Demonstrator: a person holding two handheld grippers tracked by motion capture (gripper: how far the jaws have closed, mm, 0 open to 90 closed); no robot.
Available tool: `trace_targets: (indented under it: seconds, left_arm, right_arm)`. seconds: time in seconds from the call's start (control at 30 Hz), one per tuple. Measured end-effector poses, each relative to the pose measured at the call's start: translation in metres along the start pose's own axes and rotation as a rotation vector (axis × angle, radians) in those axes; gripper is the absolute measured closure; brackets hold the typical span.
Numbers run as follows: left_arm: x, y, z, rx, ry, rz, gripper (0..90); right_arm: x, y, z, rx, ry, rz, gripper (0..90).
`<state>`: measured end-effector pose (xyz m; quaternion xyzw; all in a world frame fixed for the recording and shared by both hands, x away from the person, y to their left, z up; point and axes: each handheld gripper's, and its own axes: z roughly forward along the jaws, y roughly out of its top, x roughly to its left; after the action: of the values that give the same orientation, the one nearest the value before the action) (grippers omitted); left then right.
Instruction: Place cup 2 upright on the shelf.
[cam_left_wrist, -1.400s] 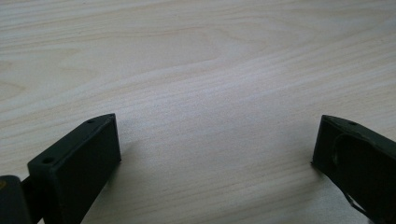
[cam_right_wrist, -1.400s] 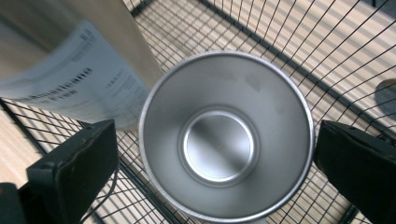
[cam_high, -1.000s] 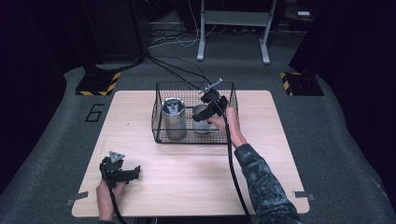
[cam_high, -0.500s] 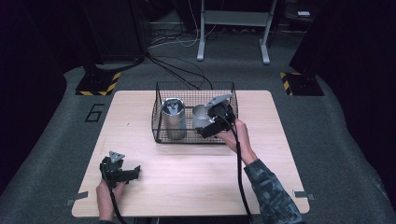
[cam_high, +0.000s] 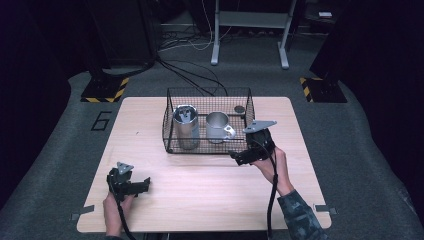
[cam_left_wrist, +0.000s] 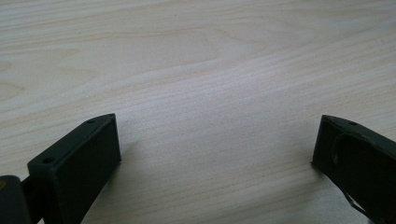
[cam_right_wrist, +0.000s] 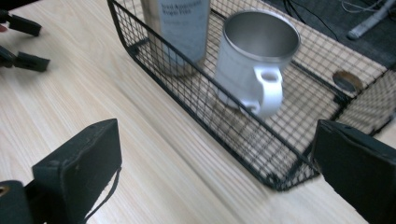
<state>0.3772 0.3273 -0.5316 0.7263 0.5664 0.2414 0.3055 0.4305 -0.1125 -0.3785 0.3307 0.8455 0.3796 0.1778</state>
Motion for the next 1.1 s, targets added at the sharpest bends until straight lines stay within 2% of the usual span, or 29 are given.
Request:
trace_targets:
  seconds: [0.03,0.33,0.5,0.6,0.63,0.73,0.93,1.1]
  left_arm:
    - [0.0,0.0,0.0,-0.001,0.0,0.0,0.4]
    - [0.0,0.0,0.0,0.0,0.0,0.001,0.4]
    - [0.0,0.0,0.0,0.0,-0.001,-0.001,0.4]
    - [-0.001,0.0,0.0,-0.007,-0.002,-0.011,0.4]
    - [0.0,0.0,0.0,0.0,0.0,0.001,0.4]
    - [0.0,0.0,0.0,0.002,-0.001,0.002,0.4]
    - [0.0,0.0,0.0,-0.002,-0.001,0.006,0.4]
    - [0.0,0.0,0.0,-0.002,0.0,0.004,0.4]
  right_arm:
    - [-0.001,-0.004,-0.001,-0.001,0.0,-0.002,0.9]
    - [-0.014,-0.055,-0.004,0.021,-0.053,0.092,0.2]
    - [-0.022,-0.093,-0.002,0.046,-0.081,0.17,0.0]
    - [-0.027,-0.114,0.002,0.067,-0.092,0.2,0.0]
    - [-0.028,-0.121,0.003,0.077,-0.094,0.221,0.0]
    - [-0.034,-0.144,0.007,0.091,-0.089,0.253,0.0]
    - [-0.039,-0.172,0.01,0.097,-0.099,0.314,0.0]
    - [-0.04,-0.183,0.011,0.091,-0.123,0.315,0.0]
